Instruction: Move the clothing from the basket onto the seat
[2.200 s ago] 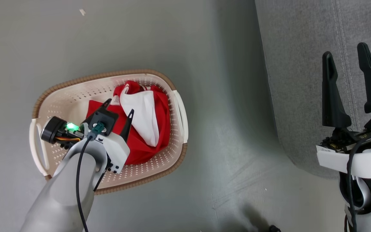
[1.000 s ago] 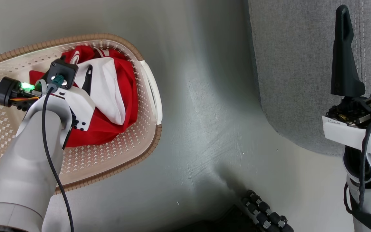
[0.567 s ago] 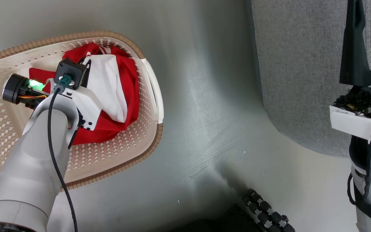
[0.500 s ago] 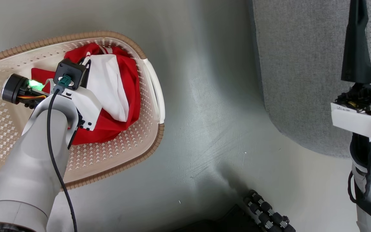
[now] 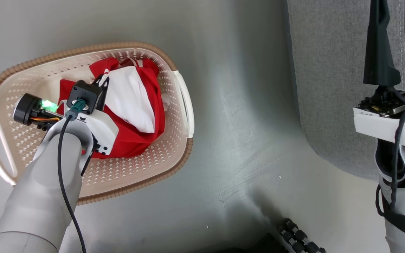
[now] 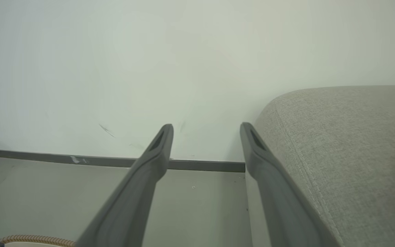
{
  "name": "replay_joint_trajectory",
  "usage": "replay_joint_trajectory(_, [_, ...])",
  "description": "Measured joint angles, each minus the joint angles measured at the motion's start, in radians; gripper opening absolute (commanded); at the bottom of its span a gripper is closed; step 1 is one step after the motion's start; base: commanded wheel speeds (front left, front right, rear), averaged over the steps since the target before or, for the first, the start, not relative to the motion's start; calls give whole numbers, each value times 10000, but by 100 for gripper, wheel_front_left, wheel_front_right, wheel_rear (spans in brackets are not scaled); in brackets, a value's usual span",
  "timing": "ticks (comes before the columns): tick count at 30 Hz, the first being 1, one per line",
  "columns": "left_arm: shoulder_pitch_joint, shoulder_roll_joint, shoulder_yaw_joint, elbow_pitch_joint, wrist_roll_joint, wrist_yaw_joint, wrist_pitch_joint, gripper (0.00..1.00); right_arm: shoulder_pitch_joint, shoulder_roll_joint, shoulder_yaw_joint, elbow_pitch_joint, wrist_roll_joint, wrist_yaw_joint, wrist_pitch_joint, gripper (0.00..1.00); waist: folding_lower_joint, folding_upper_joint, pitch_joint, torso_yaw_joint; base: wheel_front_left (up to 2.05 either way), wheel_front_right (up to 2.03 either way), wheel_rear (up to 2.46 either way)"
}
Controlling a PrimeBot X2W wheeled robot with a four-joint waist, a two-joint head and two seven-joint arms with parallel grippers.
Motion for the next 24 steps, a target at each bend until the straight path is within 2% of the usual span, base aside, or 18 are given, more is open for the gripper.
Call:
replay_joint_trajectory(6, [416, 6, 245, -738, -192, 15, -13, 0, -152, -8, 130, 311, -234, 0, 0, 100, 0, 0, -385, 299, 0, 0, 0])
replay_joint_trajectory(24, [1820, 278, 738, -5776, -297, 282, -13, 0, -124, -54, 997, 2015, -706, 0, 0, 100, 0, 0, -2148, 1299, 0, 0, 0])
